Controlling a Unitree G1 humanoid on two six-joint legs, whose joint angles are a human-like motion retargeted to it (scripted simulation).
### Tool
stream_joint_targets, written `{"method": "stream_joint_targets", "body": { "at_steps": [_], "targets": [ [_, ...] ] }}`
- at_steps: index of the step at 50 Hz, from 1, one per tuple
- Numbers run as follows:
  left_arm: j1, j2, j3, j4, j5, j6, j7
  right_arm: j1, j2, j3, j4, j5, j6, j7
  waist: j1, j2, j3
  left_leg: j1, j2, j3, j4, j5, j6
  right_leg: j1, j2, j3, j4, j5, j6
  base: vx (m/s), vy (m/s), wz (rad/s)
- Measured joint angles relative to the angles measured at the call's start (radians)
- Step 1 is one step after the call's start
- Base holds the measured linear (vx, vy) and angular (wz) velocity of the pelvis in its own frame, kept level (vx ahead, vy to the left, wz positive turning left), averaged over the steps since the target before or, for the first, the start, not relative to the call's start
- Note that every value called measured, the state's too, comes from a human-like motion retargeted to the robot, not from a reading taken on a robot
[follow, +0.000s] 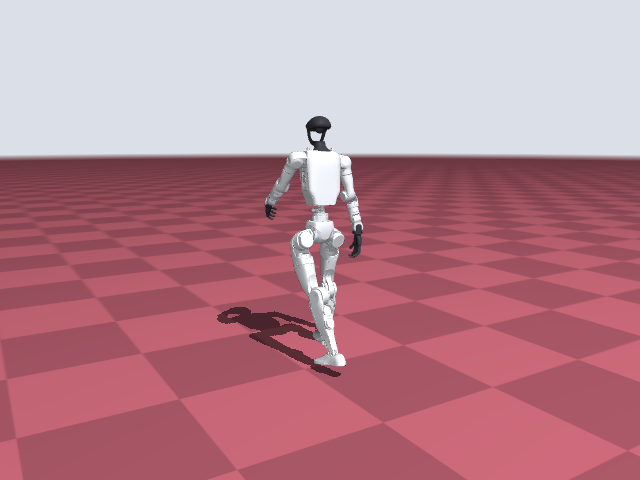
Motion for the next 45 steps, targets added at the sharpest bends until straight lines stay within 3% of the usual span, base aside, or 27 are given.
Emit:
{"method": "stream_joint_targets", "body": {
  "at_steps": [3,5,7,10,13,16,22,25,28,30,32,33,35,37,40,45],
  "targets": [
    [0.233,-0.017,-0.017,0.167,0.199,-0.009,-0.057,-0.2,0.014,0.122,-0.004,0.039,-0.035,-0.073,0.136,-0.053,0.052,-0.014,-0.056,0.086,0.261,0.055,0.024,0.138,-0.014,0.11,-0.028,-0.015,0.018,0.73,-0.25,-1.93],
    [0.394,-0.019,-0.011,0.296,0.28,0.032,-0.154,-0.342,0.018,0.173,-0.024,-0.022,-0.02,-0.124,0.177,-0.094,0.033,-0.268,-0.044,0.149,0.786,-0.064,0.025,0.147,-0.055,0.161,-0.01,-0.055,-0.012,0.54,-0.16,-1.04],
    [0.546,-0.013,-0.008,0.391,0.33,0.059,-0.176,-0.473,-0.001,0.142,-0.087,-0.092,-0.019,-0.196,0.195,-0.099,-0.041,-0.602,0.007,0.166,1.3,-0.22,0.072,0.087,-0.063,0.178,-0.006,-0.07,-0.032,0.47,-0.04,-0.21],
    [0.764,0.019,-0.01,0.447,0.336,0.058,-0.169,-0.642,-0.037,0.101,-0.209,-0.038,-0.058,-0.272,0.265,-0.129,-0.071,-0.926,0.013,0.181,1.787,-0.372,0.138,0.09,-0.087,0.218,-0.028,-0.082,-0.029,0.53,-0.01,-0.48],
    [0.971,0.071,-0.014,0.398,0.203,0.018,-0.213,-0.797,-0.078,0.169,-0.273,0.127,-0.121,-0.317,0.348,-0.171,-0.087,-1.197,0.009,0.213,2.045,-0.413,0.155,0.095,-0.112,0.261,-0.039,-0.102,-0.024,0.52,0.01,-0.64],
    [1.143,0.104,0.012,0.35,0.054,0.017,-0.272,-0.95,-0.115,0.287,-0.252,0.132,-0.124,-0.348,0.406,-0.184,-0.086,-1.383,0.052,0.229,2.134,-0.432,0.178,0.155,-0.102,0.281,-0.102,-0.09,-0.043,0.53,0.03,-0.59],
    [1.274,0.06,0.069,0.405,0.0,0.059,-0.321,-1.087,-0.106,0.471,-0.209,-0.111,-0.114,-0.371,0.426,-0.172,-0.091,-1.463,0.19,0.282,1.887,-0.394,0.251,0.236,-0.08,0.307,-0.099,-0.139,-0.06,0.52,0.06,-0.37],
    [1.248,0.014,0.055,0.407,-0.009,0.069,-0.31,-1.004,-0.075,0.443,-0.245,-0.092,-0.133,-0.38,0.408,-0.159,-0.111,-1.359,0.176,0.3,1.534,-0.358,0.221,0.254,-0.066,0.316,-0.062,-0.17,-0.054,0.55,0.11,-0.2],
    [1.141,-0.016,0.065,0.384,-0.027,0.074,-0.255,-0.855,-0.033,0.337,-0.262,-0.085,-0.122,-0.361,0.426,-0.158,-0.081,-1.048,0.114,0.385,0.928,-0.331,0.153,0.307,-0.078,0.349,-0.021,-0.198,-0.024,0.65,0.16,-0.8],
    [1.028,-0.026,0.102,0.383,-0.029,0.037,-0.145,-0.742,-0.003,0.265,-0.252,-0.07,-0.132,-0.348,0.476,-0.131,-0.011,-0.706,0.039,0.461,0.362,-0.213,0.102,0.397,-0.07,0.399,0.001,-0.215,0.002,0.77,0.24,-1.41],
    [0.912,-0.034,0.162,0.409,-0.017,-0.017,-0.05,-0.591,0.019,0.2,-0.221,-0.052,-0.157,-0.344,0.455,-0.049,0.005,-0.559,0.09,0.49,0.206,-0.098,0.014,0.454,0.011,0.406,0.075,-0.255,-0.013,0.76,0.3,-0.4],
    [0.836,-0.035,0.158,0.42,-0.125,-0.025,-0.025,-0.518,0.026,0.15,-0.19,-0.104,-0.145,-0.33,0.44,-0.031,0.001,-0.463,0.046,0.462,-0.008,0.044,0.039,0.47,0.031,0.408,0.082,-0.23,-0.026,0.67,0.33,0.64],
    [0.692,-0.027,0.176,0.457,-0.128,-0.004,-0.016,-0.342,0.033,0.085,-0.125,-0.104,-0.125,-0.252,0.354,-0.001,-0.012,-0.403,0.043,0.4,-0.079,0.125,-0.017,0.464,0.07,0.35,0.203,-0.175,-0.065,0.61,0.31,1.64],
    [0.537,-0.001,0.206,0.475,-0.012,0.056,-0.047,-0.155,0.032,0.066,-0.064,-0.035,-0.084,-0.121,0.254,0.031,-0.046,-0.403,0.071,0.33,-0.068,0.121,-0.065,0.294,0.11,0.273,0.576,-0.157,-0.111,0.49,0.23,1.98],
    [0.262,0.072,0.256,0.423,-0.002,0.134,-0.053,0.066,0.02,0.033,0.005,-0.067,0.007,0.014,0.163,0.038,-0.103,-0.453,0.076,0.256,-0.079,0.11,-0.057,-0.131,0.125,0.253,1.26,-0.221,-0.139,0.42,0.12,1.24],
    [-0.118,0.203,0.253,0.29,-0.104,0.143,-0.018,0.33,-0.019,0.002,-0.007,-0.234,0.032,0.113,0.028,0.057,-0.09,-0.409,0.077,0.19,-0.079,0.085,-0.053,-0.577,0.086,0.202,1.929,-0.362,-0.162,0.49,0.07,0.67]
  ]
}}
